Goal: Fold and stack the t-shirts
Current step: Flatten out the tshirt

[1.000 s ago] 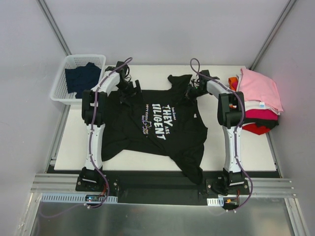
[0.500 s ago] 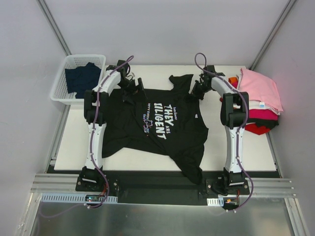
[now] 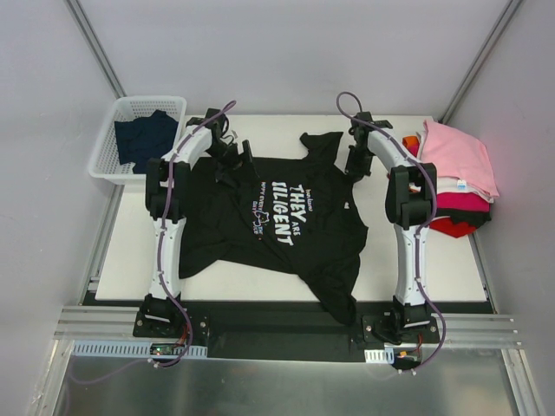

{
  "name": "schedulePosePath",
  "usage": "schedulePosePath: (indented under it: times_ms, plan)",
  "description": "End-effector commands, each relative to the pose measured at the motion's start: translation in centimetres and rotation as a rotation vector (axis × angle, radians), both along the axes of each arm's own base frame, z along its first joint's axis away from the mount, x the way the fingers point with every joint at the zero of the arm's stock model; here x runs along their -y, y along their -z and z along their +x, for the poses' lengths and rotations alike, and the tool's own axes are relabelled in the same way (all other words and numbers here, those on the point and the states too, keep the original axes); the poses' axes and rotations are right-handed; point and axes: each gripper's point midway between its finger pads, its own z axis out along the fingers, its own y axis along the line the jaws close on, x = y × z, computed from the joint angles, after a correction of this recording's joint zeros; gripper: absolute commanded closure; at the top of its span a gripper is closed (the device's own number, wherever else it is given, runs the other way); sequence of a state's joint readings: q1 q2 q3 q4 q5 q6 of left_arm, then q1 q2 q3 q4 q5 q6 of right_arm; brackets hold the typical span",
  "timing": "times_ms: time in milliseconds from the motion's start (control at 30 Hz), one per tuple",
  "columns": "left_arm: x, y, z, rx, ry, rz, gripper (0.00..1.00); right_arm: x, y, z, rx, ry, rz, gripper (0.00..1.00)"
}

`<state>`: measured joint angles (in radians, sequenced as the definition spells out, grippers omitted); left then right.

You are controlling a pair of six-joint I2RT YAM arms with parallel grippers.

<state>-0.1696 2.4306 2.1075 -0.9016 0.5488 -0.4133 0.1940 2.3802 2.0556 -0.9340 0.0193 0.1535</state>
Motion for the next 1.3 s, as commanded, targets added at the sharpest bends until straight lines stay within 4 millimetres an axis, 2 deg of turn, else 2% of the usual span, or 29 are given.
schedulePosePath:
  times_ms: [0,100,267,333,567,700,733,833,1167,1267]
  plan:
    - [0.1,-3.4,-1.2,0.059,0.029,-0.003,0.09,-0.9,-3.5,-2.3,0.032,-0.090,-0.011,0.99]
    - [0.7,-4.1,-2.0,0.073,0.044,-0.005,0.09,-2.3,-5.2,-2.3,0.071,-0.165,-0.062,0.99]
    - [2.0,-4.6,-2.9,0.078,0.068,-0.001,0.09,-1.7,-6.7,-2.6,0.083,-0.183,-0.231,0.99]
    - [2.5,-4.9,-3.1,0.084,0.074,-0.004,0.09,-2.1,-7.0,-2.5,0.096,-0.190,-0.218,0.99]
    - [4.4,-4.7,-4.2,0.083,0.117,0.001,0.09,-3.2,-3.9,-2.7,0.042,-0.225,-0.183,0.99]
    - [4.4,-4.2,-4.7,0.078,0.128,0.016,0.09,-3.4,-2.1,-2.4,0.012,-0.230,-0.184,0.99]
    - [4.2,-4.1,-4.8,0.080,0.128,0.022,0.09,-3.3,-1.1,-2.6,-0.015,-0.227,-0.188,0.99]
    - [4.1,-3.6,-5.0,0.072,0.129,0.032,0.09,-3.6,-0.2,-2.4,-0.035,-0.212,-0.160,0.99]
    - [3.9,-2.7,-5.1,0.056,0.129,0.044,0.10,-3.4,0.0,-1.2,-0.027,-0.182,-0.148,0.99]
    - [3.9,-2.4,-5.1,0.051,0.130,0.045,0.10,-2.0,-0.3,-0.8,-0.025,-0.138,-0.173,0.99]
